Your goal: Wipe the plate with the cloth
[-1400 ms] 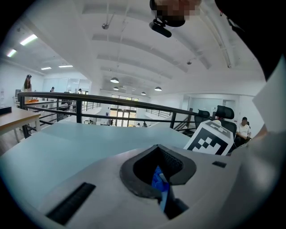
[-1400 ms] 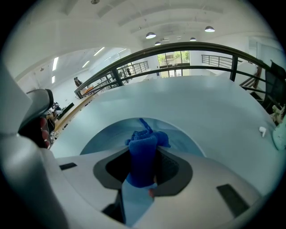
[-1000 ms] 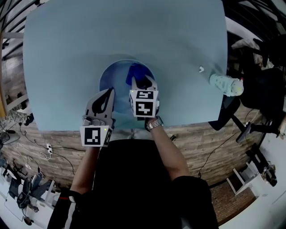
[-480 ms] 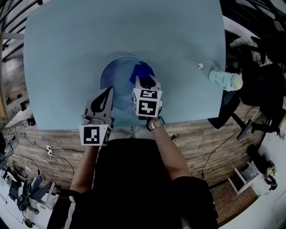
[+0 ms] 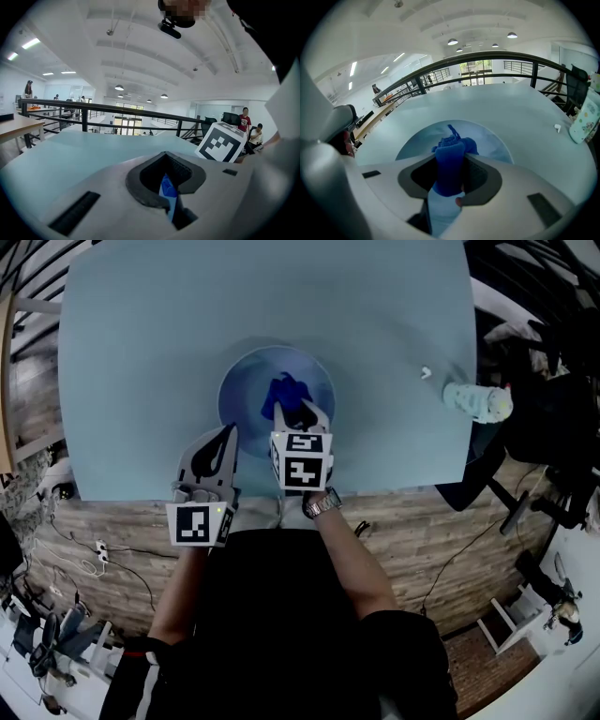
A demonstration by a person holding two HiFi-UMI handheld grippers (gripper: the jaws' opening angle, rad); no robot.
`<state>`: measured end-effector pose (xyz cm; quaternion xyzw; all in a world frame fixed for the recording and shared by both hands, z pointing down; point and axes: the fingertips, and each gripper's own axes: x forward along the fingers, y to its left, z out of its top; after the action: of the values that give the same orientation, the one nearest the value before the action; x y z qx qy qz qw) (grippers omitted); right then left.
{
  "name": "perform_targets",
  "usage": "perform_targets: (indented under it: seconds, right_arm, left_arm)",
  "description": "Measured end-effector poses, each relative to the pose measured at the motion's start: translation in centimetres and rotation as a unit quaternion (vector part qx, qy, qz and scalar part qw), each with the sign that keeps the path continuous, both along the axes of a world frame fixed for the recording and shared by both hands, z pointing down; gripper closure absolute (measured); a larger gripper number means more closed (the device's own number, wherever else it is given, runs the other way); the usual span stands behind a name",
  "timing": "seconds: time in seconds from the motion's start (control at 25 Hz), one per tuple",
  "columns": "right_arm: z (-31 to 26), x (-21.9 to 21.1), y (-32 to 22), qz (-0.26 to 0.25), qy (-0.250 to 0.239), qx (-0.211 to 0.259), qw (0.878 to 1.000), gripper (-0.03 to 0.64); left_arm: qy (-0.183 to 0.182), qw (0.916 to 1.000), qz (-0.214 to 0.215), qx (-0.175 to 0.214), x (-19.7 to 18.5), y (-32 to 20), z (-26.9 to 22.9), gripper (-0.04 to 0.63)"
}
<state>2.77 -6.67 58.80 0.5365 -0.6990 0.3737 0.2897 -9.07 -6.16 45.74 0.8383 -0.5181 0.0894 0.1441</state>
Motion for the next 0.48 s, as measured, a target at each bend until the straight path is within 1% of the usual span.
perform_targets:
  seconds: [0.28, 0.48]
  right_arm:
    - [-0.6, -3.9, 1.2, -0.040, -0.011, 0.002, 0.999, 0.497]
    - [-0.8, -6.7, 1.7, -0.068, -0.026, -0.006, 0.997, 0.497]
  left_arm:
    - [0.001, 0.9998, -0.017, 0.006, -1.8, 1.4, -0.6, 0.595]
    - [-0.010, 0.9991, -0.040, -0.009, -3.4, 1.9, -0.8, 0.595]
